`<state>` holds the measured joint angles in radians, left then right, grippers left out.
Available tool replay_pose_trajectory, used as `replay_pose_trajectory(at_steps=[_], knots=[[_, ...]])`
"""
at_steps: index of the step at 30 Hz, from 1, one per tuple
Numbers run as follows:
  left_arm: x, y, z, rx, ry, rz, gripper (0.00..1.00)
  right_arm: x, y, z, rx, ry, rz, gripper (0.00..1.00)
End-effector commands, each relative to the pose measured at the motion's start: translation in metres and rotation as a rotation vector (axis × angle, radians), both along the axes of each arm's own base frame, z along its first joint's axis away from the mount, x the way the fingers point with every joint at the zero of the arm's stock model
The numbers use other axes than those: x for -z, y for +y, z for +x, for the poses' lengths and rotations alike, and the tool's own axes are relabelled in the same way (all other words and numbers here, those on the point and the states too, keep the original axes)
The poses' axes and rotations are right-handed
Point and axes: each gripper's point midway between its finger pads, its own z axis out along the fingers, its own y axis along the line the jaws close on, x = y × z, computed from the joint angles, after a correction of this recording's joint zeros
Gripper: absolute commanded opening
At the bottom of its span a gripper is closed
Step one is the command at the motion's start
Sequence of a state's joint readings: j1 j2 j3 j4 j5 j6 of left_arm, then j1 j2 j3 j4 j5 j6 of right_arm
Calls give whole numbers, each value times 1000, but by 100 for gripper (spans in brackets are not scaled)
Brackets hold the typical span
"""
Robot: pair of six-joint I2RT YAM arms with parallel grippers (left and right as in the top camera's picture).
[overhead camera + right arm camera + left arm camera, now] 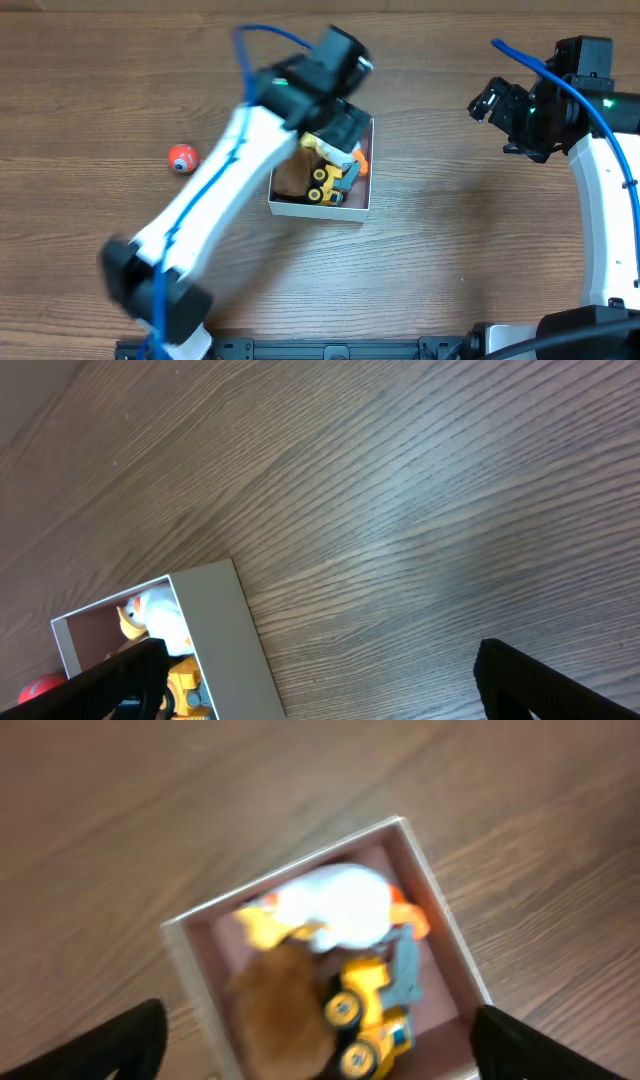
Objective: Pack container
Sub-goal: 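Move the left gripper back toward the red-and-blue ball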
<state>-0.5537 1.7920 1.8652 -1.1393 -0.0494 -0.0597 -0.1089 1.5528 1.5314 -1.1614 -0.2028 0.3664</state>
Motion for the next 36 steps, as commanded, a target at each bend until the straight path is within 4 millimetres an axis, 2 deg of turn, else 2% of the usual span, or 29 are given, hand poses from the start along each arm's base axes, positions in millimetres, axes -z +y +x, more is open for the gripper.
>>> replay_pose_trajectory(at_steps=[1,6,13,15,16,23,25,29,36], knots=[[-16,69,3,-215,35,-10,100,-16,0,0,5,-47,-2,100],[9,141,-11,-381,204,54,99,-16,0,0,5,-47,-2,100],[42,197,-25,-570,335,56,100,-16,0,0,5,-47,-2,100],[56,212,-31,-617,379,45,100,-16,0,0,5,-47,-2,100],[70,225,-34,-654,408,40,100,-16,0,0,5,-47,-2,100],[141,260,-40,-762,431,-9,98,-16,0,0,5,-47,-2,100],[152,266,-37,-775,413,-21,98,-16,0,0,5,-47,-2,100],[161,271,-22,-737,334,-24,98,-16,0,0,5,-47,-2,100],[157,284,0,-708,226,-8,96,-16,0,0,5,-47,-2,100]])
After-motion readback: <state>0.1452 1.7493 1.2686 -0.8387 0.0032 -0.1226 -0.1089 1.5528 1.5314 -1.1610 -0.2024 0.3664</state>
